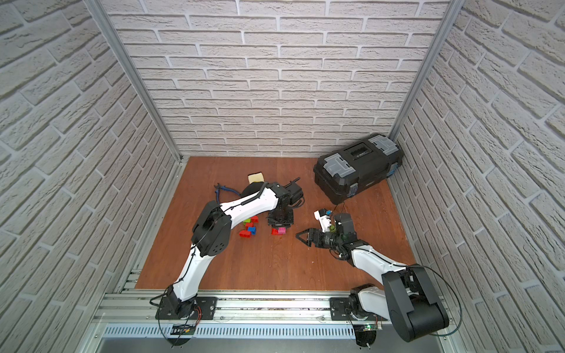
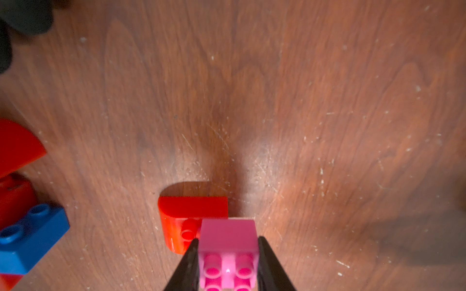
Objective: Assemble the letter s with lego
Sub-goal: Assemble the lego brick with the lego brick.
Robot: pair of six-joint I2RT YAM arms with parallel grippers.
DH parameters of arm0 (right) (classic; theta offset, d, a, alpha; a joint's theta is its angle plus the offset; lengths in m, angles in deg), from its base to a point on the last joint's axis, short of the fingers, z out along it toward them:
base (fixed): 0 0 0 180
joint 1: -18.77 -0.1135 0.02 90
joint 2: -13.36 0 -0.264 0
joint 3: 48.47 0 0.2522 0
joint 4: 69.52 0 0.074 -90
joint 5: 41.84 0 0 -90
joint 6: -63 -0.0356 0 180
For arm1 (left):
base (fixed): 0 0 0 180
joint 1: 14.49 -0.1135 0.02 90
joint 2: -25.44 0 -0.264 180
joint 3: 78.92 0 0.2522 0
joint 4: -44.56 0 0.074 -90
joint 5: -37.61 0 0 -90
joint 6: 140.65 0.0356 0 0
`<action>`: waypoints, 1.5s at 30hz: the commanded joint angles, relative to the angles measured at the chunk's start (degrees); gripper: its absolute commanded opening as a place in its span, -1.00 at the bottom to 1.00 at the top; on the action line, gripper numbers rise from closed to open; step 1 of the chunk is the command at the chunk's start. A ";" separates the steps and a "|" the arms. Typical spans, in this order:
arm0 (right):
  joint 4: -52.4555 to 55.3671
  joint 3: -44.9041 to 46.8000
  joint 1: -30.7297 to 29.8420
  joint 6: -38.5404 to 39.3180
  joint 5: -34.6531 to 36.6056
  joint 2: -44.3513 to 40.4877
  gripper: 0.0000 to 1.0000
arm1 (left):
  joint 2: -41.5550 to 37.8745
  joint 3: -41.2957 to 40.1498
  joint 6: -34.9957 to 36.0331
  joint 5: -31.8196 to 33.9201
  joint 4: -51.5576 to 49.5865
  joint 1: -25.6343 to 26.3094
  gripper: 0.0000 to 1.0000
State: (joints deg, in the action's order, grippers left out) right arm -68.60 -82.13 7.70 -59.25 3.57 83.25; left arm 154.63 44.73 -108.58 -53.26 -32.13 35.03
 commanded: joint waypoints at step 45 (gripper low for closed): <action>31.85 -11.76 0.35 13.08 13.46 -11.18 0.88 | -11.11 -3.68 12.06 1.09 2.65 -1.70 0.47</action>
State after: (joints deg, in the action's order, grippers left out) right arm -42.79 -91.16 7.70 -49.92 12.77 73.15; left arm 147.24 42.63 -100.10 -52.73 -29.77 34.35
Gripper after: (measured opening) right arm 0.938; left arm 0.730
